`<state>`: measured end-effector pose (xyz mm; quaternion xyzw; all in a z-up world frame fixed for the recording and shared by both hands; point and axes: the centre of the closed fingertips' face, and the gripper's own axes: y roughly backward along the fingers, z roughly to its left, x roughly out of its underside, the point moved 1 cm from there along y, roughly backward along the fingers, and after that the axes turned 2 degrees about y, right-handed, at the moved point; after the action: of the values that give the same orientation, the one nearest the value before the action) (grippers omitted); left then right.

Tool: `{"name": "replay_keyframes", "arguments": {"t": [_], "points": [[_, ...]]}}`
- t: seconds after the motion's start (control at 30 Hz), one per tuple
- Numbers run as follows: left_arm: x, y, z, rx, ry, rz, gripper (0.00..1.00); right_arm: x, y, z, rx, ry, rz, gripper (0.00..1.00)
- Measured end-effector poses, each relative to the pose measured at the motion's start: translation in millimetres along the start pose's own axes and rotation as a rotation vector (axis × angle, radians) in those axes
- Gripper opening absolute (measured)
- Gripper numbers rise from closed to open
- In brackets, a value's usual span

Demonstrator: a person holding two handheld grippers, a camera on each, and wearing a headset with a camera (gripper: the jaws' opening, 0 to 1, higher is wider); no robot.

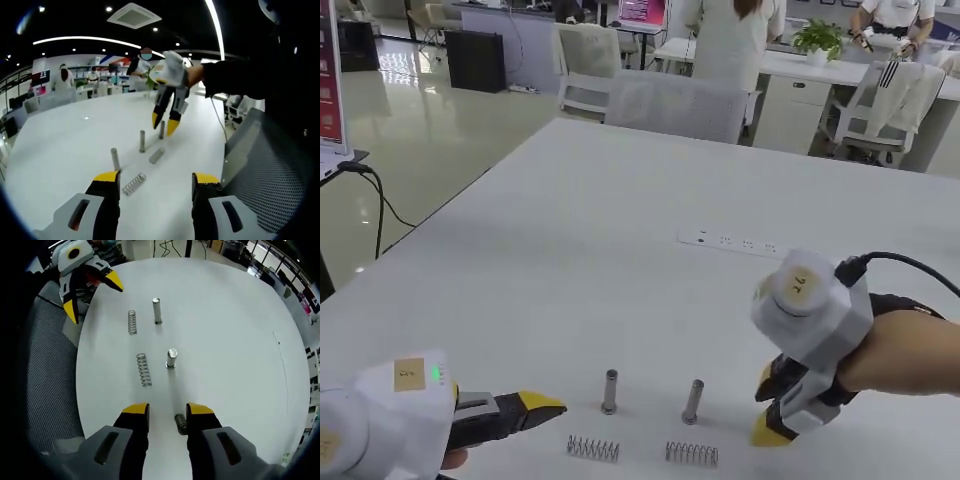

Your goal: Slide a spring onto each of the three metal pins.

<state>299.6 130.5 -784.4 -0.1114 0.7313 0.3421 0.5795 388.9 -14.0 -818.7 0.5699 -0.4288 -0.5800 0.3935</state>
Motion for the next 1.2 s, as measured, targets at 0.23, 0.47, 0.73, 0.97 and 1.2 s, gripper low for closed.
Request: {"name": "replay_keyframes", "arguments": {"t": [0.23,0.47,0.73,0.97,1.2], "points": [[-0.5,0.0,-0.8,0.002,-0.002,0.002,0.52,-11.4,-6.5,13.1,-0.027,0.040,-0.005,0.23],[-0.8,-0.2,-0.9,0.004,-0.002,0.001,0.51,-17.4,-17.0,22.8,-0.047,0.081,0.004,0.19],[-0.1,0.1,-0.8,0.005,-0.003,0.008,0.50,-19.0,-31.4,29.1,-0.065,0.107,0.029,0.15],[-1.1,-0.3,-1.1,0.008,-0.006,0.011,0.50,-19.4,-41.3,29.5,-0.059,0.129,0.041,0.13],[-1.9,-0.7,-1.8,0.010,-0.009,0.010,0.49,-17.8,-46.0,28.4,-0.047,0.156,0.059,0.10]]}}
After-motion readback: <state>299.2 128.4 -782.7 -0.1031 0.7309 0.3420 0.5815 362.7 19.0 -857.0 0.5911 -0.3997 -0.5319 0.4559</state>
